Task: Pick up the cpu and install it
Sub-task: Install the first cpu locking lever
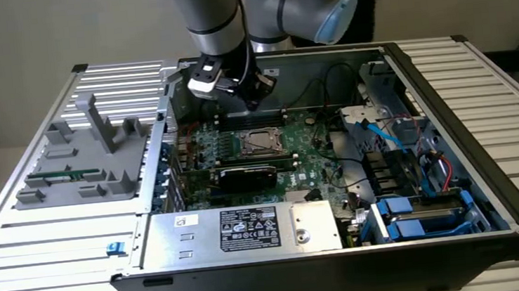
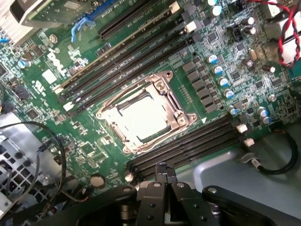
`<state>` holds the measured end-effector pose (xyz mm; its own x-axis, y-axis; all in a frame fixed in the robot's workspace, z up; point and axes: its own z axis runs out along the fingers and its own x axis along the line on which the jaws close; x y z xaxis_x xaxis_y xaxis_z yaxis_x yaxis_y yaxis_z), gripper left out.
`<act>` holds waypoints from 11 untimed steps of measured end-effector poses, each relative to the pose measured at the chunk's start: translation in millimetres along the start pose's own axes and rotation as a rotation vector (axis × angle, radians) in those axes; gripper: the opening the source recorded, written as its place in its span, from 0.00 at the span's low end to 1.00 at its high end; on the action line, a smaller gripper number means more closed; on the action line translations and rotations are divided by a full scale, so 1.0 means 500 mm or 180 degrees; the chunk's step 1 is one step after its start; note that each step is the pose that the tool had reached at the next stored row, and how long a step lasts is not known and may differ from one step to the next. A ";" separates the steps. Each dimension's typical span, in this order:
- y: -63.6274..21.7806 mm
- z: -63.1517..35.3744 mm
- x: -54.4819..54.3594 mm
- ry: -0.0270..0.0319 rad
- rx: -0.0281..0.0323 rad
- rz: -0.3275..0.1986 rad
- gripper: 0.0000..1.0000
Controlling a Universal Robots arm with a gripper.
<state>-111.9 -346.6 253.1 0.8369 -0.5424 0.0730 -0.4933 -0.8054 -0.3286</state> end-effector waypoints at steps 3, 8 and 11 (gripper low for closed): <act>-0.001 -0.002 0.000 -0.0051 -0.0064 0.0013 0.11; -0.002 -0.004 0.001 -0.0191 -0.0204 0.0051 0.11; -0.003 -0.005 0.002 -0.0258 -0.0254 0.0069 0.11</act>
<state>-111.1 -346.6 256.0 0.8407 -0.5414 -0.0107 -0.5261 -0.8119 -0.2530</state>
